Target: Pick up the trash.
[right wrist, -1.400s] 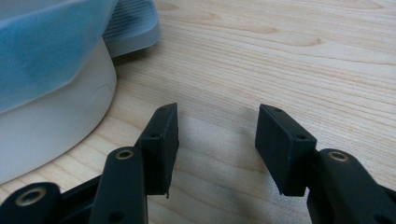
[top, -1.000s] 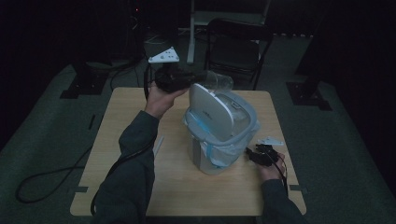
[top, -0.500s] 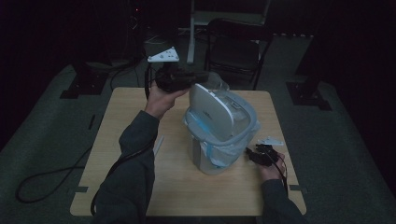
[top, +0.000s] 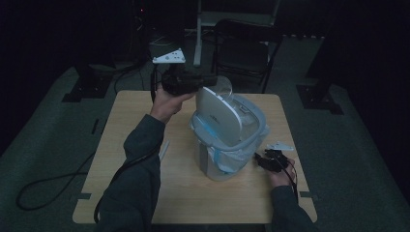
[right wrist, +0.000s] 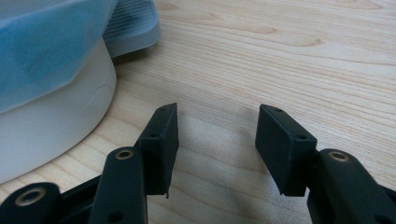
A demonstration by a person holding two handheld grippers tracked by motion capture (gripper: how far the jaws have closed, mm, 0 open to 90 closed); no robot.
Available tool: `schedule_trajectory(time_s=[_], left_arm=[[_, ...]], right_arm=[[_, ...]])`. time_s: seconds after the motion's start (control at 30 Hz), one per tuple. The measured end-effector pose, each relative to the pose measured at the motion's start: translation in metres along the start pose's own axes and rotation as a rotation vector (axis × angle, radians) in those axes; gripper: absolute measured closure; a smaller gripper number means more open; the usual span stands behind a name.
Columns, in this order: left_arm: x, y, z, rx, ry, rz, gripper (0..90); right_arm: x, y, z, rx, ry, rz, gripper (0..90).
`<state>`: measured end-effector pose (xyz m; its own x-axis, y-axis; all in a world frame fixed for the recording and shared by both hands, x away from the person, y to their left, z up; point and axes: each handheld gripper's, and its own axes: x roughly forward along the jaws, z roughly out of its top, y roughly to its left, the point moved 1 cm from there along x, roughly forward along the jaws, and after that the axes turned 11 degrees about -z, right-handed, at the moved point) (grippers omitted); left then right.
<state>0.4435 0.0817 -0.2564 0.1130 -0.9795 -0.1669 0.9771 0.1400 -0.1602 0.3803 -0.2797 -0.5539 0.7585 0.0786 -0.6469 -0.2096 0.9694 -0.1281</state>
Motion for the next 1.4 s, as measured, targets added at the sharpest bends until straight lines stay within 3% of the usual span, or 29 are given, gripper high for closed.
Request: schedule_trajectory(time_s=[0.57,0.73,0.93,1.03,1.13,1.4], left_arm=[[-0.002,-0.001,0.0,0.011,0.003,0.008,74.5],[-0.01,-0.005,0.004,0.027,-0.015,0.026,72.5],[-0.021,-0.009,0.007,0.046,-0.015,0.062,71.5],[-0.027,-0.01,0.005,0.053,-0.008,0.103,71.2],[-0.036,-0.009,-0.002,0.04,-0.023,0.121,71.0],[-0.056,-0.004,-0.021,0.015,-0.006,0.193,70.6]], right_arm=[[0.0,0.0,0.0,0.0,0.0,0.0,48.1],[0.0,0.0,0.0,0.0,0.0,0.001,48.1],[0.0,0.0,0.0,0.0,0.0,0.001,48.1],[0.0,0.0,0.0,0.0,0.0,0.001,48.1],[0.0,0.0,0.0,0.0,0.001,0.001,48.1],[0.0,0.0,0.0,0.001,0.001,0.001,48.0]])
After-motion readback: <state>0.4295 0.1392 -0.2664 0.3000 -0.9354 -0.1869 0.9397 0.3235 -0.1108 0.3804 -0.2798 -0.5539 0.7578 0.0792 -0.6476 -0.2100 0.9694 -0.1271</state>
